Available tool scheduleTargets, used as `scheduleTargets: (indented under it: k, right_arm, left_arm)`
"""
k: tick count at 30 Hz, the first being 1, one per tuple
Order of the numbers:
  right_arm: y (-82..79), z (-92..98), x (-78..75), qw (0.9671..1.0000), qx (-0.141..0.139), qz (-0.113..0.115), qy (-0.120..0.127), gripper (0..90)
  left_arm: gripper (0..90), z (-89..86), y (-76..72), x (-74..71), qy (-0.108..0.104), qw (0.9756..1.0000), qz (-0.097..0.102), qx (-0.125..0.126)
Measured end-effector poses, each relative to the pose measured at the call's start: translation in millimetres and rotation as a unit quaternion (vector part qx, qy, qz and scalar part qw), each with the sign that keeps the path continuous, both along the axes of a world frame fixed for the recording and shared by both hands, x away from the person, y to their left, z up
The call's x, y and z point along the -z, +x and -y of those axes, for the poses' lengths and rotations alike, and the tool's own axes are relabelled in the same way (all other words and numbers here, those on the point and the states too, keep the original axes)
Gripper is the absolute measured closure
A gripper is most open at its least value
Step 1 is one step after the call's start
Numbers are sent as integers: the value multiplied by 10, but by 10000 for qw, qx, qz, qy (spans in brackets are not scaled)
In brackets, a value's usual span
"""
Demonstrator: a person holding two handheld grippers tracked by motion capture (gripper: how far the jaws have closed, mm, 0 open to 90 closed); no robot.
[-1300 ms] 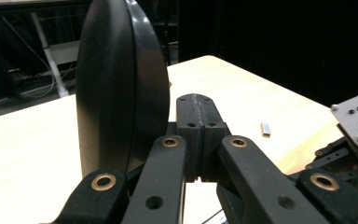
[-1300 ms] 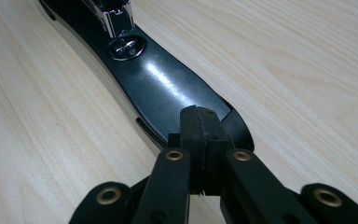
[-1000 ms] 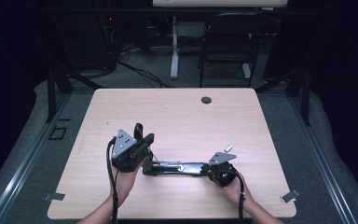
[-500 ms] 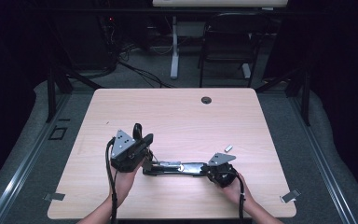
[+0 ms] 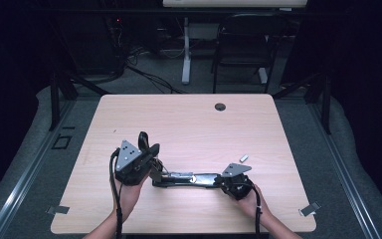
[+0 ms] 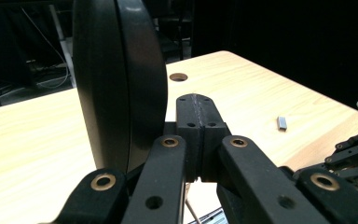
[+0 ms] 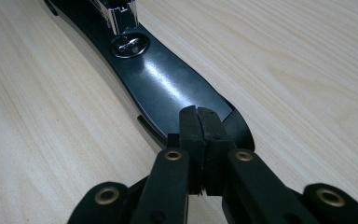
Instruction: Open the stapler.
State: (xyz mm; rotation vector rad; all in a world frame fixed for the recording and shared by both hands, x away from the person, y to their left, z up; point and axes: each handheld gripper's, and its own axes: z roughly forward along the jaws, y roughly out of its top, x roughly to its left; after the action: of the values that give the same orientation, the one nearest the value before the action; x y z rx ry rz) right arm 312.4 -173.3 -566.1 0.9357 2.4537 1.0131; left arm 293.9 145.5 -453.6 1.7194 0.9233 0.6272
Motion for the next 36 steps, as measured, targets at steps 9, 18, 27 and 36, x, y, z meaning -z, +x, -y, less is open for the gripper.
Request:
scheduleTargets:
  k: [9,18,27,36]
  right_arm:
    - [2,1,0,10000,-2,-13,19,900]
    - [-2,-5,-3,10000,2,-5,-22,900]
    - [-2,-7,-6,10000,4,-23,-32,900]
    - [2,-2,-14,10000,-4,-66,-59,900]
  left_arm:
    - [900,2,3,15,17,10000,50,-13]
    - [900,-40,-20,33,101,9999,55,-99]
    - [900,-59,-14,32,115,9999,54,-71]
    - [900,-54,-7,32,85,9999,24,-97]
